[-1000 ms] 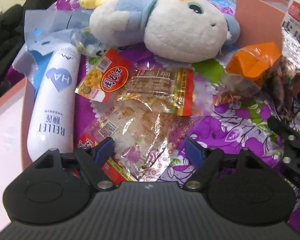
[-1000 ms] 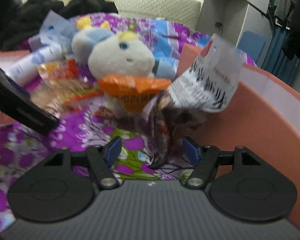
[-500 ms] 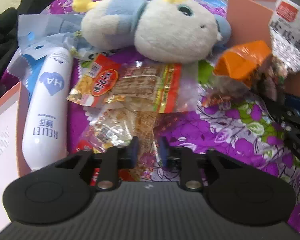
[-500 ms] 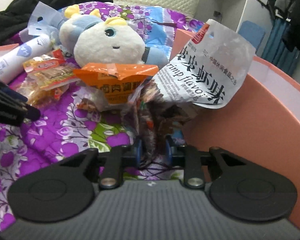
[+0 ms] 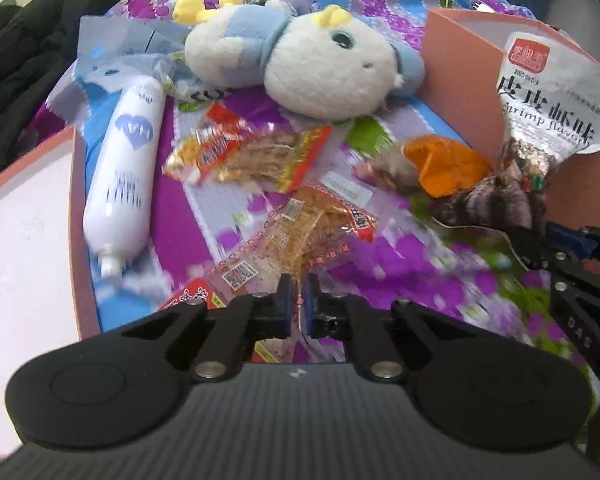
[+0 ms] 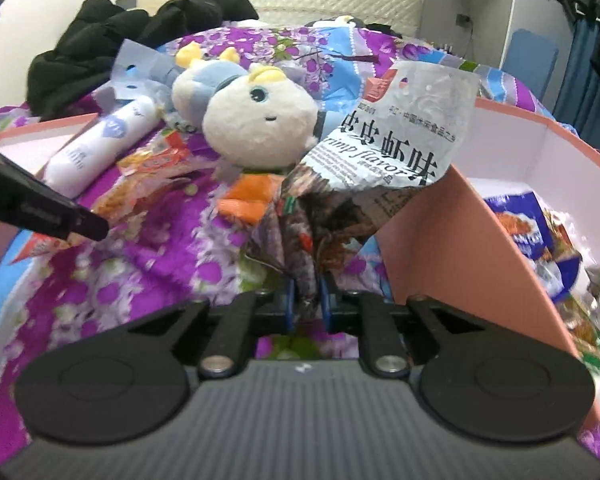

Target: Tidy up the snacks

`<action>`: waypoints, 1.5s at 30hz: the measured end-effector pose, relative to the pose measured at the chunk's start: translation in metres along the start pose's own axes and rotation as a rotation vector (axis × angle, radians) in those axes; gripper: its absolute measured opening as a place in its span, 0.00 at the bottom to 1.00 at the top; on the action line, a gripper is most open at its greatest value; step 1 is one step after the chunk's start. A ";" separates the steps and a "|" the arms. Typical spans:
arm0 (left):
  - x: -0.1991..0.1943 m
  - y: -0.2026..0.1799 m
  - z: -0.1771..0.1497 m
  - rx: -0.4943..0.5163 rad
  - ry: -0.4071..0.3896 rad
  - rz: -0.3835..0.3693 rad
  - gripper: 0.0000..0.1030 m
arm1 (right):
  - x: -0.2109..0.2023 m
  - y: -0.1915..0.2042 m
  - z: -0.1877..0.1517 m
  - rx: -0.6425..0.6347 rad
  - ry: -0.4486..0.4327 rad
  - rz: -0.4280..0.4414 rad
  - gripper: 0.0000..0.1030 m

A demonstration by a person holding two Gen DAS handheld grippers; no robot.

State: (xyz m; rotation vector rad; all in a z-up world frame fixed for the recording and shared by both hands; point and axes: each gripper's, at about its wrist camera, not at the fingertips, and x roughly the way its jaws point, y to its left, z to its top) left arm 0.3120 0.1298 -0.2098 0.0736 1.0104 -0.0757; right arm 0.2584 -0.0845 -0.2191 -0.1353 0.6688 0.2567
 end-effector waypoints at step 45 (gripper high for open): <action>-0.071 -0.028 -0.106 -0.033 -0.049 -0.109 0.85 | -0.093 -0.027 -0.069 0.209 0.102 0.216 0.75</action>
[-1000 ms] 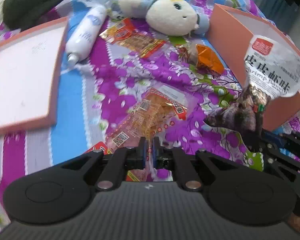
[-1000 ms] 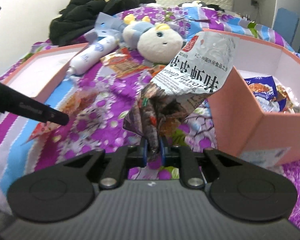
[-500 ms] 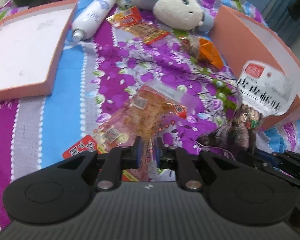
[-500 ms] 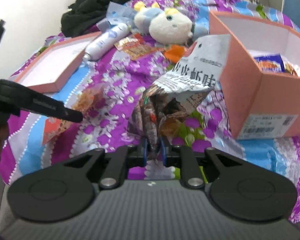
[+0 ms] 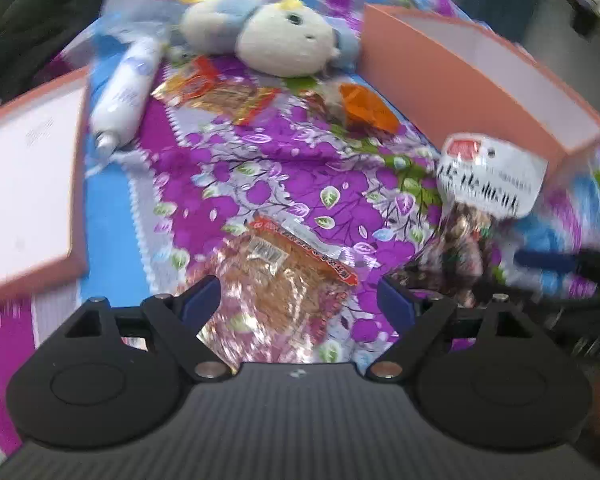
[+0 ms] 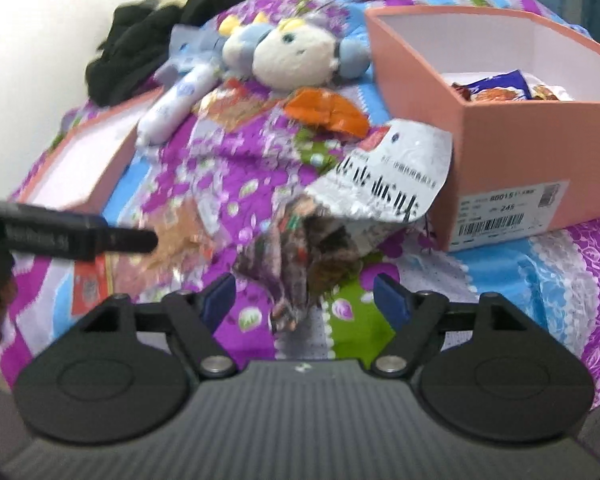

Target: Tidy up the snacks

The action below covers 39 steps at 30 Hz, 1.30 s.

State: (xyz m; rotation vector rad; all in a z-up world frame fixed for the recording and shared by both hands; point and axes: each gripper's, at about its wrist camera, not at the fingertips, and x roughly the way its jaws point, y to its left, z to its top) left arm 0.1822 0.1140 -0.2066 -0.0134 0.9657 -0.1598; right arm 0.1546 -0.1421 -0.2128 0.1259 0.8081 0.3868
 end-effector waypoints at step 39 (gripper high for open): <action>-0.016 -0.010 0.006 -0.240 -0.016 0.091 0.19 | -0.002 0.003 0.023 -0.083 -0.027 0.080 0.50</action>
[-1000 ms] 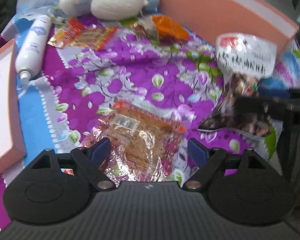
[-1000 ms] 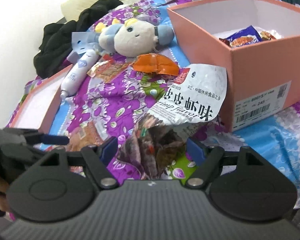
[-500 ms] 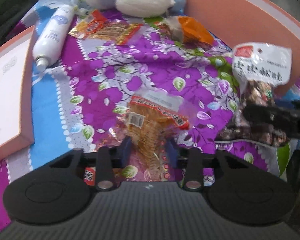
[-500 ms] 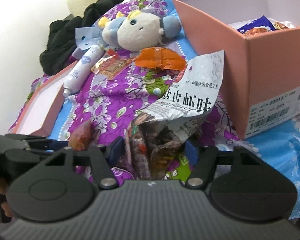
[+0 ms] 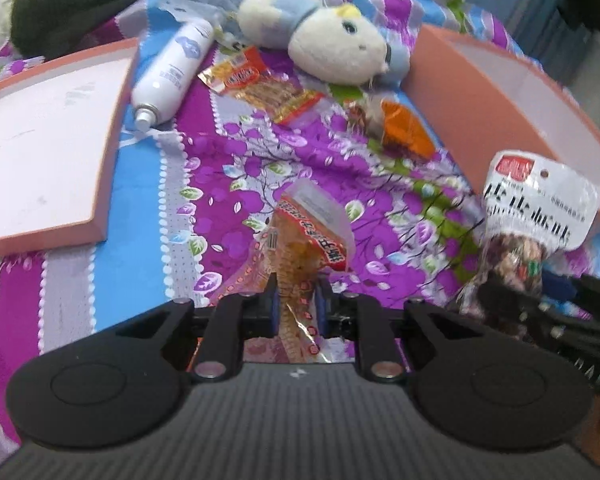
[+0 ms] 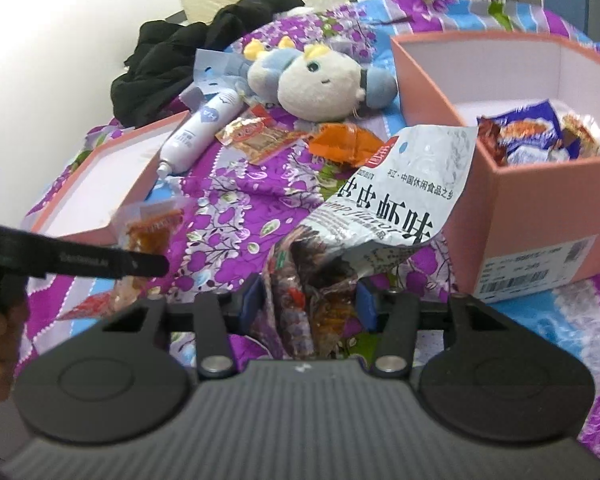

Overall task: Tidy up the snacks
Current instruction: 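Carry the clear packet and shrimp bag over the deep pink box with both tools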

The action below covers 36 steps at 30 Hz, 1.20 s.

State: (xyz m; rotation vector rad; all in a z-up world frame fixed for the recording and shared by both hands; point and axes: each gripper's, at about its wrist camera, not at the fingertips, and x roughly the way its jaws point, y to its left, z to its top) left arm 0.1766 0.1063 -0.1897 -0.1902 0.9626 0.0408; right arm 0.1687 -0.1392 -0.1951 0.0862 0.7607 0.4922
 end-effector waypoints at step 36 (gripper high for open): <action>-0.151 -0.122 -0.021 -0.039 -0.191 -0.171 0.19 | -0.180 -0.018 0.014 -0.023 -0.184 -0.154 0.50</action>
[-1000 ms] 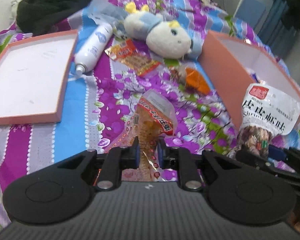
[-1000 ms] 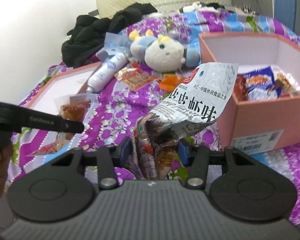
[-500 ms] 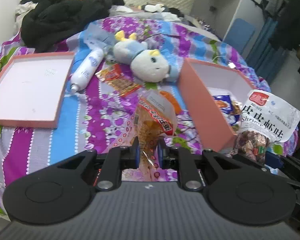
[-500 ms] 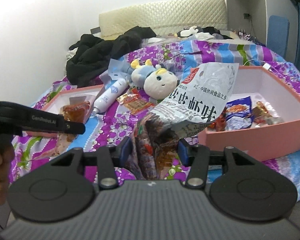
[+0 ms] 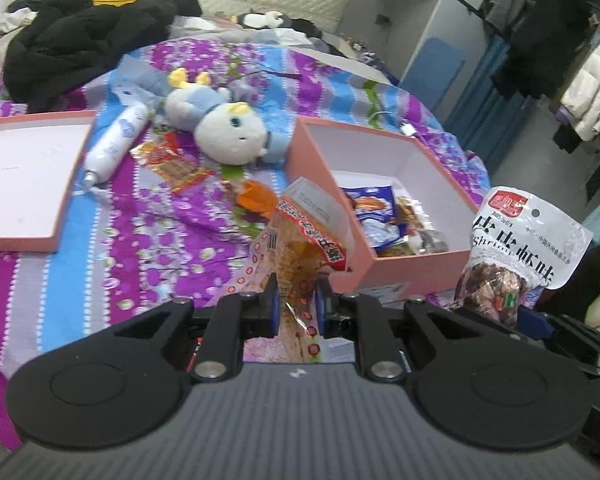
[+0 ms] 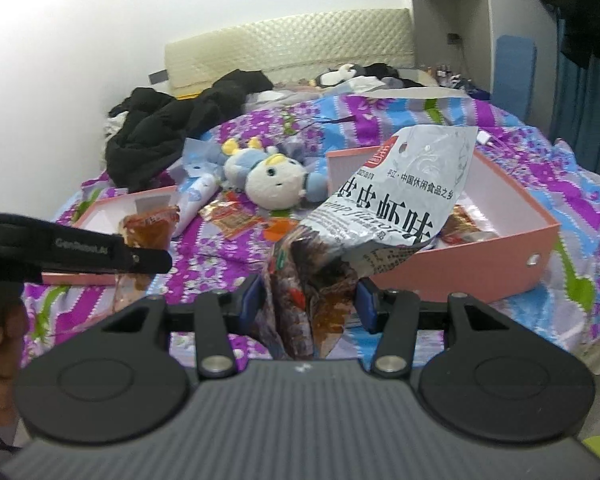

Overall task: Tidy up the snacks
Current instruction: 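Carry the clear packet and shrimp bag over the deep pink box with both tools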

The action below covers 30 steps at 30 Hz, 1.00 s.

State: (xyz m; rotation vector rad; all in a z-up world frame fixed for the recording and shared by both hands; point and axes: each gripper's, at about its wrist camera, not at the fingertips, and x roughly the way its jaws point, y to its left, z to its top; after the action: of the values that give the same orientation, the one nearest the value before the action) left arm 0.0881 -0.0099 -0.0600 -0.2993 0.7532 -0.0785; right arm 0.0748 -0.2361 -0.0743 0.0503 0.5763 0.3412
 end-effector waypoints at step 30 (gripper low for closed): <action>0.256 -0.122 0.141 0.131 0.139 -0.160 0.19 | 0.154 -0.159 0.076 0.082 0.064 -0.156 0.51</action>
State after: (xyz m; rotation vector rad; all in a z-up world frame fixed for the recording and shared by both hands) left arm 0.3757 -0.1381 -0.0956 -0.2309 0.8574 -0.3014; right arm 0.2853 -0.3316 -0.1137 0.0729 0.6532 0.1682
